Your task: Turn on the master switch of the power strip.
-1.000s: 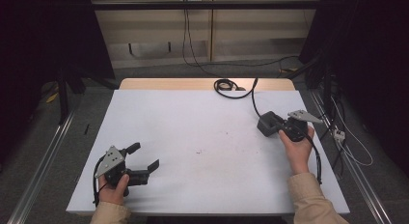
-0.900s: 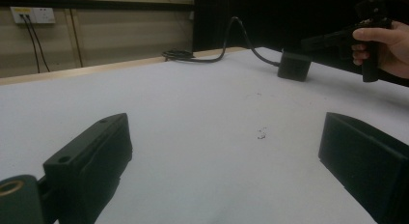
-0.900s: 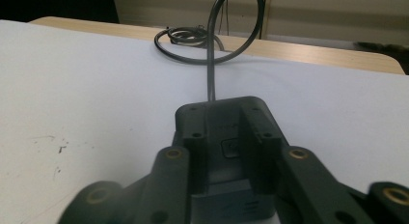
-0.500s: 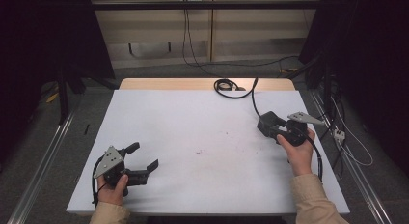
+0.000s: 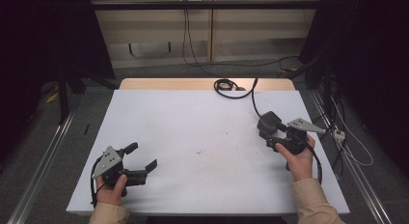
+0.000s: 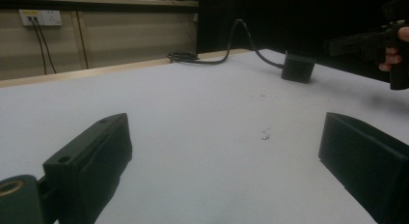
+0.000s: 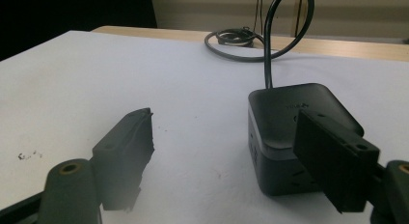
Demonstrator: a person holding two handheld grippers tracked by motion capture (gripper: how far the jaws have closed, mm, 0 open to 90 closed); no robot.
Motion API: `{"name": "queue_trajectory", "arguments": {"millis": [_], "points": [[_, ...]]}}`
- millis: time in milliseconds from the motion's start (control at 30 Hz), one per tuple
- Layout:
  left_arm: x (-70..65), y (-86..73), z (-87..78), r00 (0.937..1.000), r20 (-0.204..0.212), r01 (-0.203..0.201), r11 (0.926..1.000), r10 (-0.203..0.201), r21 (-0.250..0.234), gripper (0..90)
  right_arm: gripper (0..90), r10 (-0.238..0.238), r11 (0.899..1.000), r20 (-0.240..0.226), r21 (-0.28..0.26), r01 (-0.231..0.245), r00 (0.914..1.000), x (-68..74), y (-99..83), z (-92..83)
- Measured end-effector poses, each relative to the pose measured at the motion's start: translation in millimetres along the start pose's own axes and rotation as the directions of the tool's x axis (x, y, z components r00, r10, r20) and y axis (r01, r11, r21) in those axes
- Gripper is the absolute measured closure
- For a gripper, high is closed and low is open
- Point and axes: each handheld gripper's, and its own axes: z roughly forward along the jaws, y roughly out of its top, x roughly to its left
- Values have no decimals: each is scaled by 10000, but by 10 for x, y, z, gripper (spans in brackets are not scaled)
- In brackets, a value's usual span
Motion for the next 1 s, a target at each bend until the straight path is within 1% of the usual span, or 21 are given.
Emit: {"name": "queue_trajectory", "arguments": {"millis": [67, 367, 500, 600, 800, 867, 1000], "points": [[2, 1, 0, 10000, 4, 1, 10000, -1, -7, 41, 199, -54, 9999, -68, 111, 54, 10000, 30, -14, -14], [4, -3, 7, 10000, 35, 19, 10000, -19, 4, 41, 193, -363, 9993, -449, 26, 365, 9983, 189, -75, -77], [7, -3, 5, 10000, 24, 47, 10000, -47, -10, 41, 184, -464, 9989, -559, -22, 463, 9974, 235, -97, -118], [3, -5, 8, 10000, 27, 76, 10000, -76, 0, 41, 182, -621, 9980, -638, 52, 626, 9960, 255, -130, -143], [4, -5, 10, 10000, 35, 82, 10000, -82, 12, 41, 176, -526, 9986, -774, 66, 533, 9956, 272, -183, -194], [3, -4, 9, 10000, 30, 83, 10000, -83, 4, 41, 174, -670, 9977, -775, 63, 677, 9947, 278, -197, -213], [6, -5, 10, 10000, 41, 71, 10000, -71, 11, 41, 171, -676, 9977, -811, 32, 681, 9944, 280, -217, -248]]}}
